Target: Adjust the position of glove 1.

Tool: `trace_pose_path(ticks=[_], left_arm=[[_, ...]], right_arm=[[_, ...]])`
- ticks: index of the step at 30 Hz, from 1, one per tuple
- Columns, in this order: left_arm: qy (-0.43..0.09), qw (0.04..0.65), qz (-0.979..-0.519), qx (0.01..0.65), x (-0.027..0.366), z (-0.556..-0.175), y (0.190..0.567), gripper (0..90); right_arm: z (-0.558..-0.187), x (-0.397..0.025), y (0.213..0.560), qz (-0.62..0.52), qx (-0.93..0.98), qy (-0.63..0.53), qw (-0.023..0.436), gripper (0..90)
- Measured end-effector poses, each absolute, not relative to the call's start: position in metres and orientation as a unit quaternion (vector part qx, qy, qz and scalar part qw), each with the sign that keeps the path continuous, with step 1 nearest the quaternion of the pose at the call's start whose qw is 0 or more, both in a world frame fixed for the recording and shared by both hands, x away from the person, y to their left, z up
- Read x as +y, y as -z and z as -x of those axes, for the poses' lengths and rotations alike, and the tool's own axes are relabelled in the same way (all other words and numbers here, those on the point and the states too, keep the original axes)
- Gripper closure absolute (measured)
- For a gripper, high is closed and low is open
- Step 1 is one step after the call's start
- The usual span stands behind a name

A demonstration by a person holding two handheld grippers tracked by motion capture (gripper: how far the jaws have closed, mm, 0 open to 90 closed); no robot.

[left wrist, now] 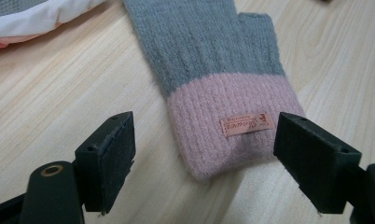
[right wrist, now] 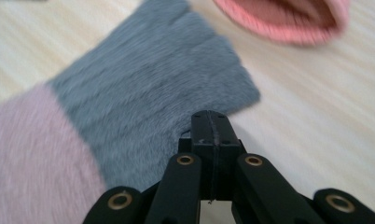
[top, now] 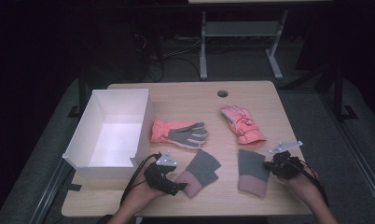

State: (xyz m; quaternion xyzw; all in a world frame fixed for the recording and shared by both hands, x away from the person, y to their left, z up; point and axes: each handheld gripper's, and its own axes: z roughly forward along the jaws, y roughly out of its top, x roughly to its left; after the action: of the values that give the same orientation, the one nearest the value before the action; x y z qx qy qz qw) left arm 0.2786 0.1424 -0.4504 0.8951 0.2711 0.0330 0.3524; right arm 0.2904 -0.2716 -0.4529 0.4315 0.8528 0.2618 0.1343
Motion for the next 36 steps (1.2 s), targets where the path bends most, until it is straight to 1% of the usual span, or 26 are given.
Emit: trace_pose_path(ticks=[5,10,15,16,17,18,19,20,21,24,25,26,29,31,32,34,36], left_arm=[[-0.032,0.354,-0.894,0.271,0.143,-0.278,0.449,20.3],[-0.031,0.349,-0.898,0.267,0.141,-0.278,0.449,20.3],[-0.032,0.349,-0.898,0.265,0.14,-0.278,0.449,20.3],[-0.032,0.352,-0.897,0.267,0.139,-0.278,0.45,20.3],[-0.032,0.352,-0.897,0.267,0.139,-0.278,0.45,20.3],[-0.031,0.349,-0.899,0.264,0.139,-0.278,0.45,20.3],[-0.031,0.349,-0.899,0.264,0.139,-0.278,0.45,20.3],[-0.03,0.349,-0.899,0.264,0.139,-0.278,0.45,20.3],[-0.031,0.349,-0.899,0.264,0.14,-0.279,0.45,20.3],[-0.03,0.352,-0.895,0.27,0.14,-0.279,0.45,20.3],[-0.03,0.352,-0.895,0.27,0.14,-0.279,0.45,20.3],[-0.029,0.353,-0.895,0.271,0.14,-0.279,0.45,20.3],[-0.031,0.349,-0.898,0.265,0.14,-0.279,0.45,20.3],[-0.031,0.349,-0.899,0.264,0.14,-0.279,0.45,20.3],[-0.029,0.347,-0.899,0.265,0.139,-0.279,0.45,20.3],[-0.029,0.346,-0.9,0.265,0.139,-0.279,0.45,20.3],[-0.03,0.35,-0.897,0.269,0.138,-0.278,0.45,20.3]], right_arm=[[-0.269,-0.28,0.452,-0.436,0.852,-0.255,0.139,90.0],[-0.243,-0.284,0.452,-0.437,0.852,-0.257,0.134,90.0],[-0.233,-0.283,0.451,-0.434,0.852,-0.263,0.133,90.0],[-0.235,-0.282,0.446,-0.439,0.844,-0.278,0.132,84.8],[-0.235,-0.282,0.446,-0.439,0.844,-0.278,0.132,84.8],[-0.238,-0.28,0.442,-0.439,0.839,-0.292,0.133,78.4],[-0.238,-0.28,0.442,-0.439,0.839,-0.292,0.133,78.4],[-0.243,-0.275,0.441,-0.432,0.839,-0.307,0.124,71.5],[-0.245,-0.272,0.442,-0.429,0.839,-0.314,0.119,70.8],[-0.25,-0.261,0.443,-0.421,0.842,-0.32,0.108,64.8],[-0.25,-0.261,0.443,-0.421,0.842,-0.32,0.108,64.8],[-0.255,-0.256,0.446,-0.417,0.845,-0.317,0.106,62.1],[-0.259,-0.253,0.451,-0.418,0.85,-0.305,0.102,62.0],[-0.26,-0.252,0.456,-0.418,0.851,-0.302,0.103,63.5],[-0.259,-0.25,0.458,-0.415,0.851,-0.3,0.113,68.2],[-0.258,-0.248,0.459,-0.414,0.85,-0.3,0.123,73.6],[-0.257,-0.247,0.459,-0.412,0.851,-0.299,0.126,81.7]])
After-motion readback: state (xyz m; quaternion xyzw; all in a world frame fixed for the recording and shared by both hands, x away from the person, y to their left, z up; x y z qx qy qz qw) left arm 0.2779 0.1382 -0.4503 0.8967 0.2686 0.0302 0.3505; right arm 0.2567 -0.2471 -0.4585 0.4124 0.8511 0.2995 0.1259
